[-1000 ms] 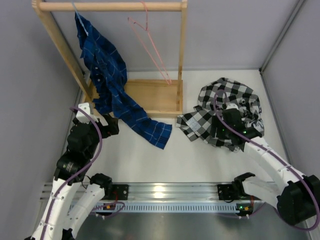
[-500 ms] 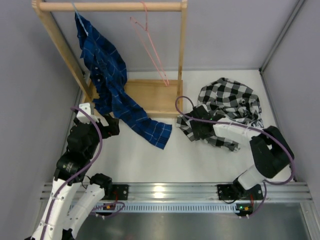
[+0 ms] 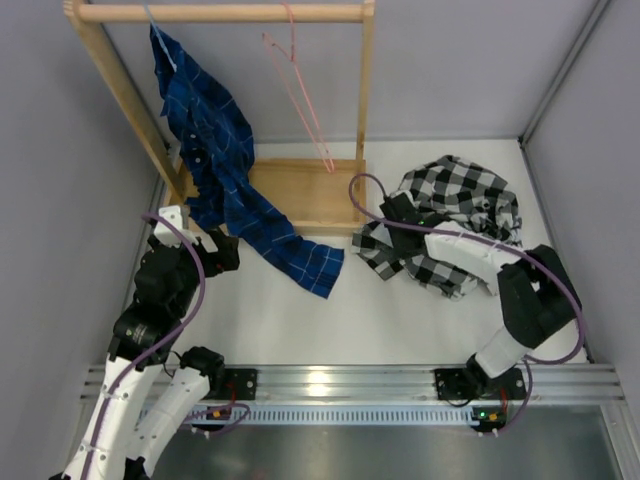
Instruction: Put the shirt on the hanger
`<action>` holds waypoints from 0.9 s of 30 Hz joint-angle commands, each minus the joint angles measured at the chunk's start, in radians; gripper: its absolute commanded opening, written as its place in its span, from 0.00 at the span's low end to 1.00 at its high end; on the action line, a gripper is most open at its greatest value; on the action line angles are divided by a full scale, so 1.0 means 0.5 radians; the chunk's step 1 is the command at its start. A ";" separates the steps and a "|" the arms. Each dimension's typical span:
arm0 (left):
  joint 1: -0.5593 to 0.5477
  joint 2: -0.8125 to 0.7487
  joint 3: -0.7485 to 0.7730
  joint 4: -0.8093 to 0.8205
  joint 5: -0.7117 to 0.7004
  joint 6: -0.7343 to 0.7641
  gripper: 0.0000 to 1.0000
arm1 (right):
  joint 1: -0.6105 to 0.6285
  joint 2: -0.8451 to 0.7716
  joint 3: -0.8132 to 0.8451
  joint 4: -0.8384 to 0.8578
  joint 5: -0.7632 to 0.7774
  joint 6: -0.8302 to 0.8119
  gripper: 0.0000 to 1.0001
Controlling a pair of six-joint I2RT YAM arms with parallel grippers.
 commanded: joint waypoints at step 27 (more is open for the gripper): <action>-0.008 0.032 -0.024 0.112 0.070 0.036 0.98 | -0.482 -0.750 -0.006 0.272 -0.276 -0.380 1.00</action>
